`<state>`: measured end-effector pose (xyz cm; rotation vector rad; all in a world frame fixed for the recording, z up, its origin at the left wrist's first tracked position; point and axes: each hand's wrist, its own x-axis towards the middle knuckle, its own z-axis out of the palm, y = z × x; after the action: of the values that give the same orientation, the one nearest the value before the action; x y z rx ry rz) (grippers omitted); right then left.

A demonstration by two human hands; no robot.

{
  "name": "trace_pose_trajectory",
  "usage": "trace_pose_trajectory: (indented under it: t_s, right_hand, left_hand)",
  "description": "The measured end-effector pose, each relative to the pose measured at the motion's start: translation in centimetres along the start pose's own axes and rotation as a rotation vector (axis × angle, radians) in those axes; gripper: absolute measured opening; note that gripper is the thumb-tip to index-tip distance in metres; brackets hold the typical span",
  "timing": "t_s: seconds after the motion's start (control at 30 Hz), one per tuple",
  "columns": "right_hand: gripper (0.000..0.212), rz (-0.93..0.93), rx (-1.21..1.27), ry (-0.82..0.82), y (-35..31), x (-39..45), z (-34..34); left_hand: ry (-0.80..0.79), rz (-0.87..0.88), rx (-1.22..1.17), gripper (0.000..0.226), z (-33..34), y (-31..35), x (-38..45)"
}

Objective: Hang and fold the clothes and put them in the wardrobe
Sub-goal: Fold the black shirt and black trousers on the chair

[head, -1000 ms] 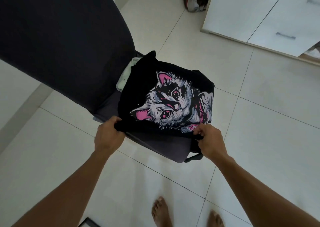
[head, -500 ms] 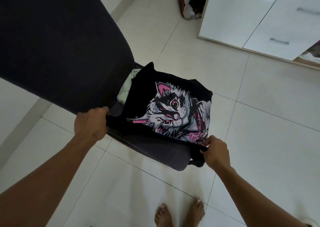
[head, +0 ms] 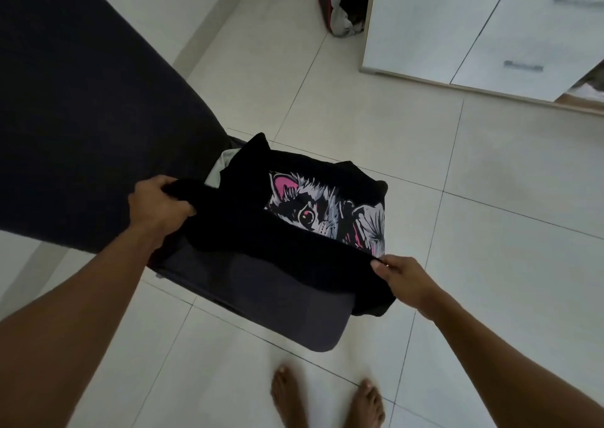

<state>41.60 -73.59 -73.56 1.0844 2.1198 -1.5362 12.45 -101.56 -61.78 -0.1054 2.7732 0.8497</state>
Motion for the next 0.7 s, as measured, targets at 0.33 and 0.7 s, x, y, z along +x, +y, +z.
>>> trace_pose_trajectory:
  t_s: [0.33,0.7]
  right_hand:
    - [0.018,0.082,-0.198,0.238,0.1,8.4,-0.1]
    - [0.032,0.019,-0.365,0.542,-2.9,7.8,2.6]
  left_hand:
    - [-0.190,-0.141,0.047,0.079,8.4,-1.4,6.7]
    - [-0.323,-0.106,0.161,0.039,7.1,-8.0,5.6]
